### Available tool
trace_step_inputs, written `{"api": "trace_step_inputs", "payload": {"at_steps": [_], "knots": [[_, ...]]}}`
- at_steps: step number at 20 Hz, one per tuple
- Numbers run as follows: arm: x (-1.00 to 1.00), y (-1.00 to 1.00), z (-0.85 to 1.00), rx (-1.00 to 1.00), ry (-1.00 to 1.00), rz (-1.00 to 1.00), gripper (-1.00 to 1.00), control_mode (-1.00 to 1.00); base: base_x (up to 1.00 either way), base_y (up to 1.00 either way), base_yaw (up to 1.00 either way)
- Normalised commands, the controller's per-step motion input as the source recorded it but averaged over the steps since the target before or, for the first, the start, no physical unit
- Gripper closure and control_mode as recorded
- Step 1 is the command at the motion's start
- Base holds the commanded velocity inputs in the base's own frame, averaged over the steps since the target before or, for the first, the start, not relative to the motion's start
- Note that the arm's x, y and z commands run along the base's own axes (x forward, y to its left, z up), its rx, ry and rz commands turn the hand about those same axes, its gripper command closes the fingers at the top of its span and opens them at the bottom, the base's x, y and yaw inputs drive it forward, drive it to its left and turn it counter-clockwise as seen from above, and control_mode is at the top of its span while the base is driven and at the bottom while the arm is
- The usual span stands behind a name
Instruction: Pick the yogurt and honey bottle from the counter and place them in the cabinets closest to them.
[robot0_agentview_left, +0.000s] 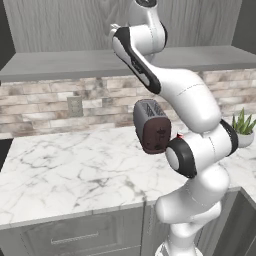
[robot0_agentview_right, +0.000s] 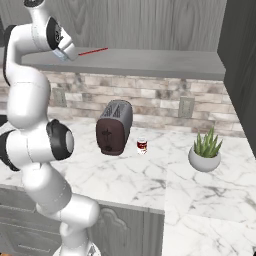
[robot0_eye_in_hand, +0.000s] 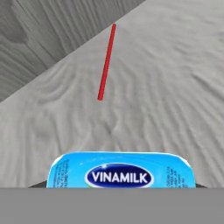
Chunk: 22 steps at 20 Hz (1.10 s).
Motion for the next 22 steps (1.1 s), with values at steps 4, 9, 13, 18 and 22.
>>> {"api": "trace_step_inputs", "payload": {"at_steps": [4, 9, 13, 18, 22], "knots": [[0.55, 0.09, 0.00, 0.00, 0.00, 0.03, -1.00, -1.00, 0.00, 0.00, 0.00], [0.18, 0.04, 0.11, 0.00, 0.00, 0.04, -1.00, -1.00, 0.00, 0.00, 0.00], [0.03, 0.08, 0.15, 0.00, 0.00, 0.04, -1.00, -1.00, 0.00, 0.00, 0.00], [0.00, 0.11, 0.09, 0.00, 0.01, 0.05, -1.00, -1.00, 0.00, 0.00, 0.00], [-0.20, 0.19, 0.06, 0.00, 0.07, 0.06, -1.00, -1.00, 0.00, 0.00, 0.00]]}}
